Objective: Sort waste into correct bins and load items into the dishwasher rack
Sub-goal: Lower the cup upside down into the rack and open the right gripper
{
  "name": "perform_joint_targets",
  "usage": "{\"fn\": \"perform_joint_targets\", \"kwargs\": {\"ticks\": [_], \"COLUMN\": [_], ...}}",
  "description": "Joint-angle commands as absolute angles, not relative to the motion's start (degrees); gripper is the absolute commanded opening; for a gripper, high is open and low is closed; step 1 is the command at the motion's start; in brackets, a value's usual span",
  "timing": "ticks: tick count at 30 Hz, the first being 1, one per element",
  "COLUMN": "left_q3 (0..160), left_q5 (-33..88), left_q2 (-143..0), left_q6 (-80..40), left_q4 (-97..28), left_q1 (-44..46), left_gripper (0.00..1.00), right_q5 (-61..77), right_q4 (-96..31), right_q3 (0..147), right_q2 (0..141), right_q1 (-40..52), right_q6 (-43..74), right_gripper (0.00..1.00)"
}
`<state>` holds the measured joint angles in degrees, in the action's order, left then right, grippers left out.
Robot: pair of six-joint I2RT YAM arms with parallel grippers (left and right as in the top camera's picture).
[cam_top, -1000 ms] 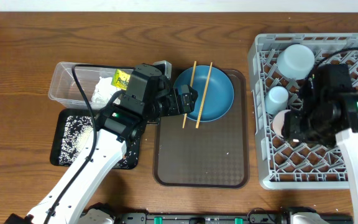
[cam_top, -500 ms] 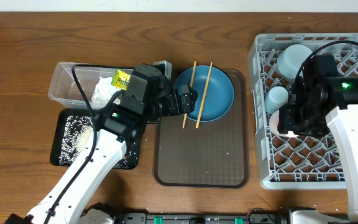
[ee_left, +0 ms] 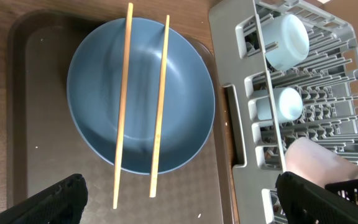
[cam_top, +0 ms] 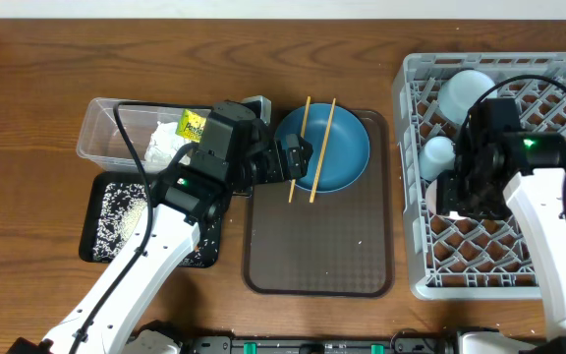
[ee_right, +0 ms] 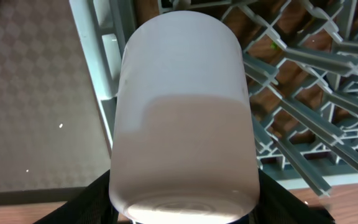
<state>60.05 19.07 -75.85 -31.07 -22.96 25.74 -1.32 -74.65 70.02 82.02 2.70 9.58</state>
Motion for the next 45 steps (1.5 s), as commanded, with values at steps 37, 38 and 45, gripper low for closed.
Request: {"fn": "perform_joint_targets", "kwargs": {"ticks": [37, 38, 45], "left_q3": [60.12, 60.12, 60.12], "left_q5": [18.33, 18.33, 18.33], "left_q2": [-75.55, -75.55, -75.57], "left_q6": [-30.46, -30.46, -30.46], "left_q4": [-23.11, -23.11, -23.11], "left_q1": [25.80, 25.80, 25.80], "left_gripper": [0.99, 1.00, 0.99], "right_q5": [-1.89, -1.87, -1.87], "right_q4": [-71.09, -71.20, -71.26], "right_q3": [64.64, 64.64, 64.64], "right_q2": [82.08, 82.08, 82.08], "right_q1": [1.78, 1.78, 1.78], "right_q6": [10.68, 10.70, 10.68], "right_gripper": [0.64, 0.67, 0.78]}}
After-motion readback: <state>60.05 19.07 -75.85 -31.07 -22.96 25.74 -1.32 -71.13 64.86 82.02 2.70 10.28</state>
